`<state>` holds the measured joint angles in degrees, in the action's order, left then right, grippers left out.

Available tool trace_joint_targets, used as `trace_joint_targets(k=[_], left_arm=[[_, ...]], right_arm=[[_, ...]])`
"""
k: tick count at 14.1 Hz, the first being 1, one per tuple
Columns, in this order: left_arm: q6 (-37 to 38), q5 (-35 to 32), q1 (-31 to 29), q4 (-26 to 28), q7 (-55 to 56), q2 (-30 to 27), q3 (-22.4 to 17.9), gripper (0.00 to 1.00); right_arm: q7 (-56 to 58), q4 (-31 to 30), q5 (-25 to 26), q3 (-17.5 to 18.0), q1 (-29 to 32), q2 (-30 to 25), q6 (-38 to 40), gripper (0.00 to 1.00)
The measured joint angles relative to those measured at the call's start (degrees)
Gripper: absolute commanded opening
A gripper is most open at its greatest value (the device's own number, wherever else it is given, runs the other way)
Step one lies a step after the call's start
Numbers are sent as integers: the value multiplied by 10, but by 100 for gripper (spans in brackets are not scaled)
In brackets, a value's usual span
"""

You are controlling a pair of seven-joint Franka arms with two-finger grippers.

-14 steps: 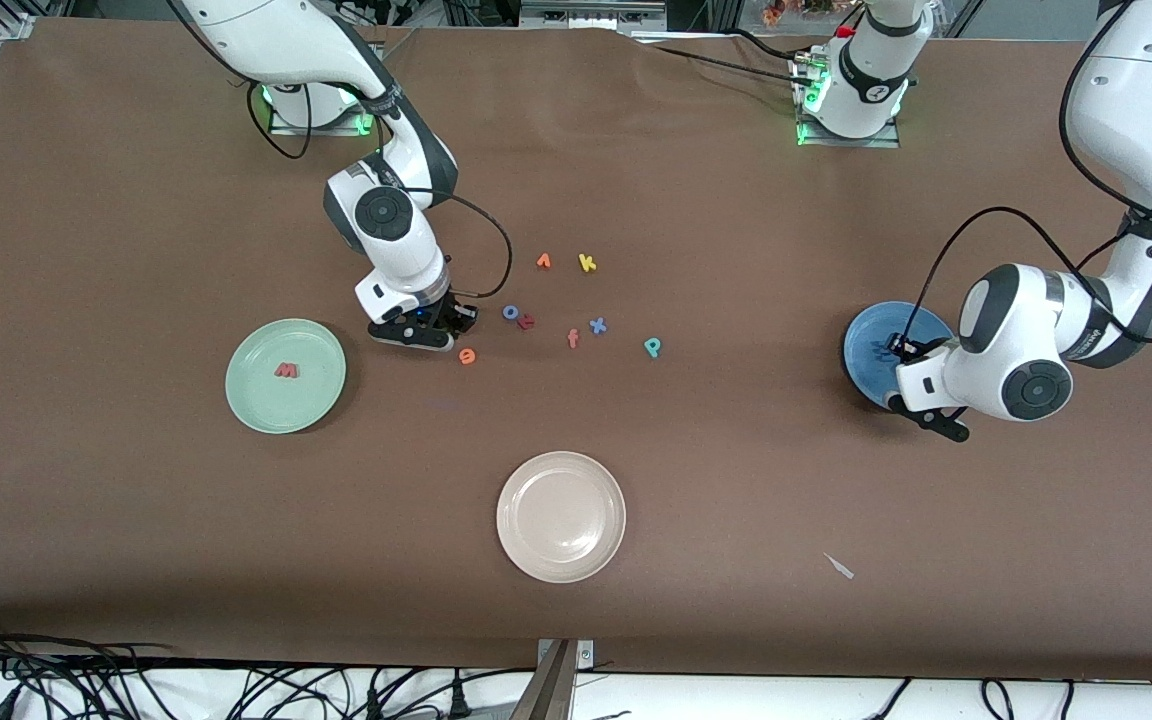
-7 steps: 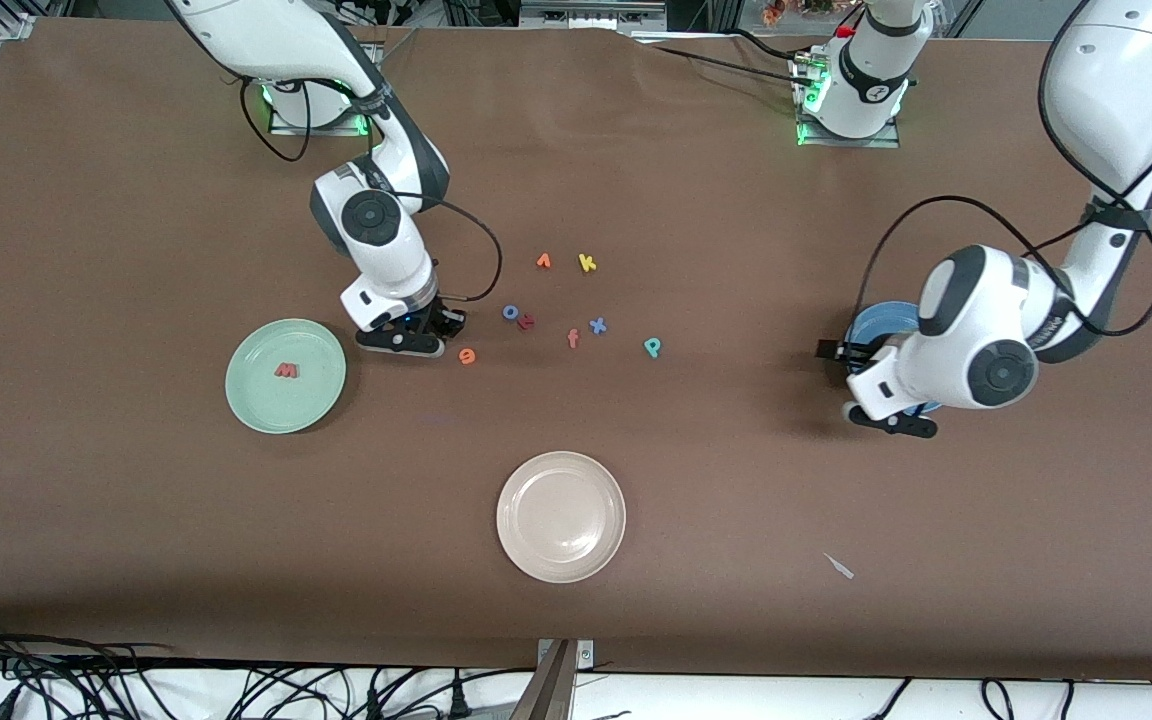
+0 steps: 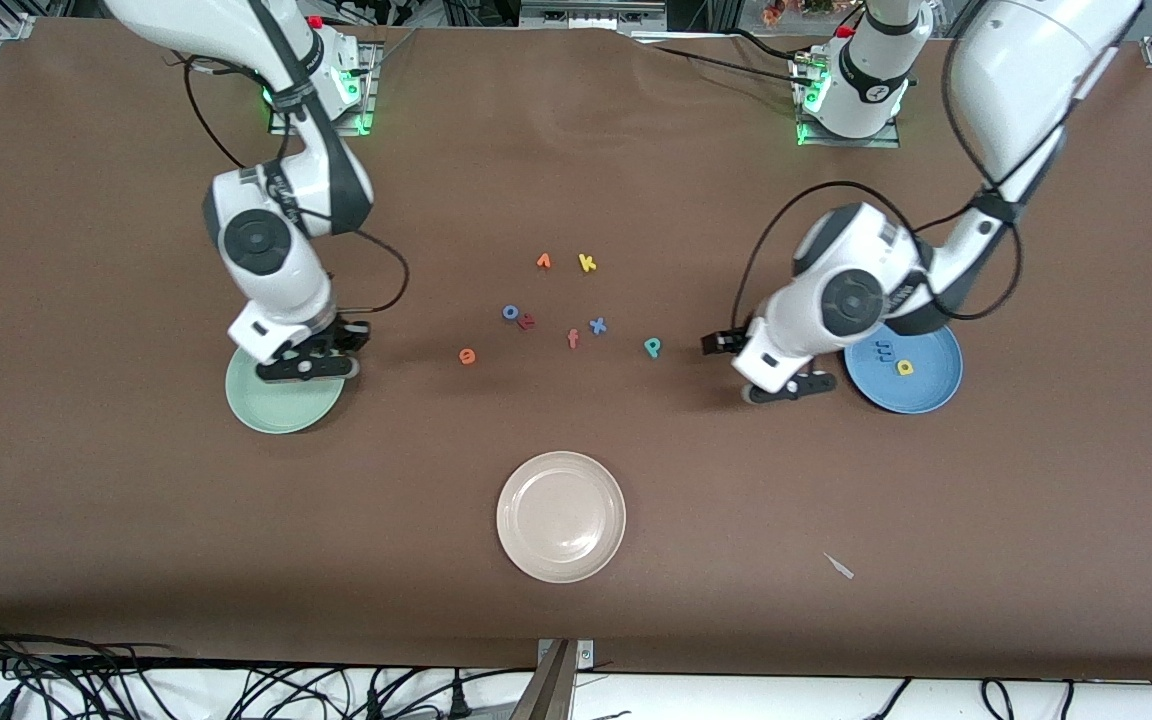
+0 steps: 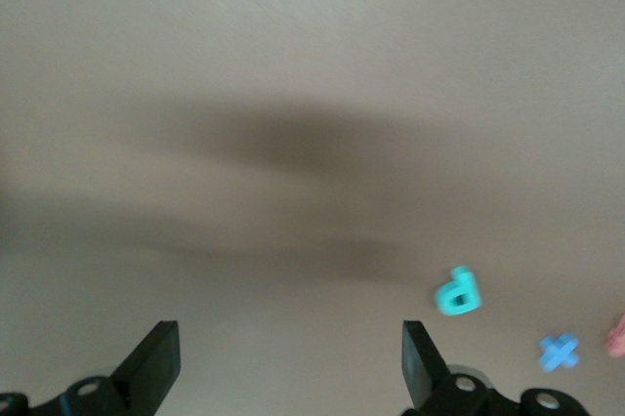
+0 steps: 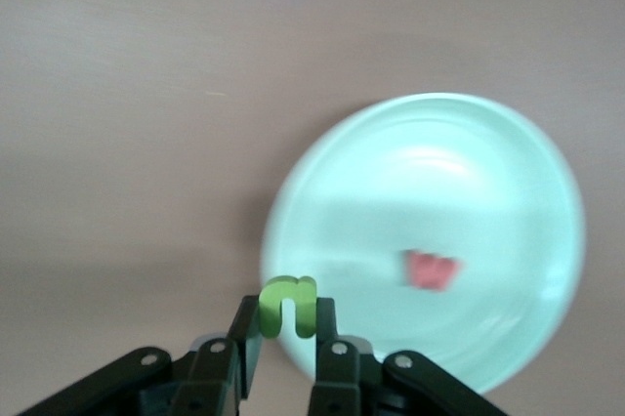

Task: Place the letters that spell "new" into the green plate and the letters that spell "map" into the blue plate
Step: 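Grasp the teal p with the left gripper while the right gripper grasps 6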

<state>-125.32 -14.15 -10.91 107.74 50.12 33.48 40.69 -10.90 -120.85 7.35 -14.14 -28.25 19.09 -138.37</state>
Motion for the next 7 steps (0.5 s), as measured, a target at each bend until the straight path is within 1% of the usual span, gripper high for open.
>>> trace_joint_targets(k=[1,2,4,5,7], left_arm=[[-16,-22,24,3,60,3,0,100],[-33,-43,47,5,117,9,-1,100],[-61,-94,88,6,215,25,-4,100],[-69,-125,104,5,255,36,-7,100],[-78,-176,130,-3,314,62,-17,98]], right_arm=[[26,-6,-1,-15,3,1,-7,27],[38,-13,-3,-23,5,1,-13,37],[42,-19,-15,-24,4,1,-20,59],[42,-20,-20,-23,2,1,-20,64],[42,-20,-23,-22,0,2,-20,67]])
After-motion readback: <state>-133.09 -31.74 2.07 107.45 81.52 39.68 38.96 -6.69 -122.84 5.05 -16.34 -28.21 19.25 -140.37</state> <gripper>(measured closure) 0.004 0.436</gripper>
